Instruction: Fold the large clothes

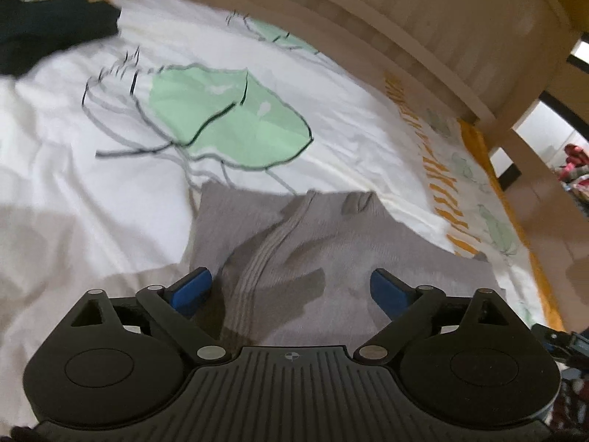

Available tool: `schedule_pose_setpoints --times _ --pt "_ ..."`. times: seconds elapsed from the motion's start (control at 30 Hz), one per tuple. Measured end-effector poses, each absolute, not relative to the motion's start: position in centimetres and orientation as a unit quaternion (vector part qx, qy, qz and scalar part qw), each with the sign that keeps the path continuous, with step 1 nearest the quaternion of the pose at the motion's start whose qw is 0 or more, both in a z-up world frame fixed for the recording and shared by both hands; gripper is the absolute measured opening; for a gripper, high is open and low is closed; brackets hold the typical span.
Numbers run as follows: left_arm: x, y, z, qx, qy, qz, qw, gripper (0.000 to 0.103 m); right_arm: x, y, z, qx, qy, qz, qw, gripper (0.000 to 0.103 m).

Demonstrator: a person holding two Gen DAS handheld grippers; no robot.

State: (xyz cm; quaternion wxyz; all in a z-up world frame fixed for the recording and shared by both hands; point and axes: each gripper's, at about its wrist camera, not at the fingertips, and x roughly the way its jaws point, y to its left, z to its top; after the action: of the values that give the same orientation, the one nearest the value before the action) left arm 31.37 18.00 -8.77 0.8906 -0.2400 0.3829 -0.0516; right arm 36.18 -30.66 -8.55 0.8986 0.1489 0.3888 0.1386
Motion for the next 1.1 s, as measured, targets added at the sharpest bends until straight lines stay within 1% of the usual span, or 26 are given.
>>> schedule_pose_setpoints --times 0.13,0.27,0.43,0.5,0.53,0.57,0.8,1.03,1.1 --pt "30.7 18.7 -9.3 -0.252 0.392 -0.062 0.883 0.094 36.1 -32.8 -9.4 0.190 0.419 0.143 0.876 0.100" --pt "30.1 19.2 -9.6 -0.258 0.409 -0.071 0.872 0.095 35.9 -34.0 -11.2 0.250 0.462 0.174 0.833 0.101" --pt "29.1 20.3 -11.0 -0.311 0.448 -0.101 0.832 0.096 35.7 -33.8 -12.3 0.271 0.488 0.219 0.800 0.103" --pt "29.0 20.2 -11.5 -0.317 0.454 -0.114 0.825 0.098 35.8 -33.6 -12.8 0.289 0.497 0.242 0.781 0.103" --pt "29.2 19.9 -11.5 -0.306 0.457 -0.117 0.827 0.099 35.8 -33.5 -13.0 0.297 0.498 0.247 0.777 0.103" --pt "29.4 19.6 -11.5 -0.297 0.460 -0.121 0.828 0.102 35.7 -33.5 -13.2 0.303 0.496 0.249 0.775 0.103" --pt "31.1 17.2 -12.1 -0.273 0.446 -0.141 0.841 0.102 36.4 -33.1 -14.5 0.354 0.469 0.270 0.763 0.103" --pt "30.5 17.2 -12.2 -0.301 0.424 -0.140 0.843 0.102 36.1 -31.2 -14.4 0.311 0.437 0.286 0.794 0.103" --pt "30.1 17.4 -12.3 -0.326 0.415 -0.145 0.837 0.098 35.9 -30.9 -14.2 0.299 0.432 0.287 0.801 0.103"
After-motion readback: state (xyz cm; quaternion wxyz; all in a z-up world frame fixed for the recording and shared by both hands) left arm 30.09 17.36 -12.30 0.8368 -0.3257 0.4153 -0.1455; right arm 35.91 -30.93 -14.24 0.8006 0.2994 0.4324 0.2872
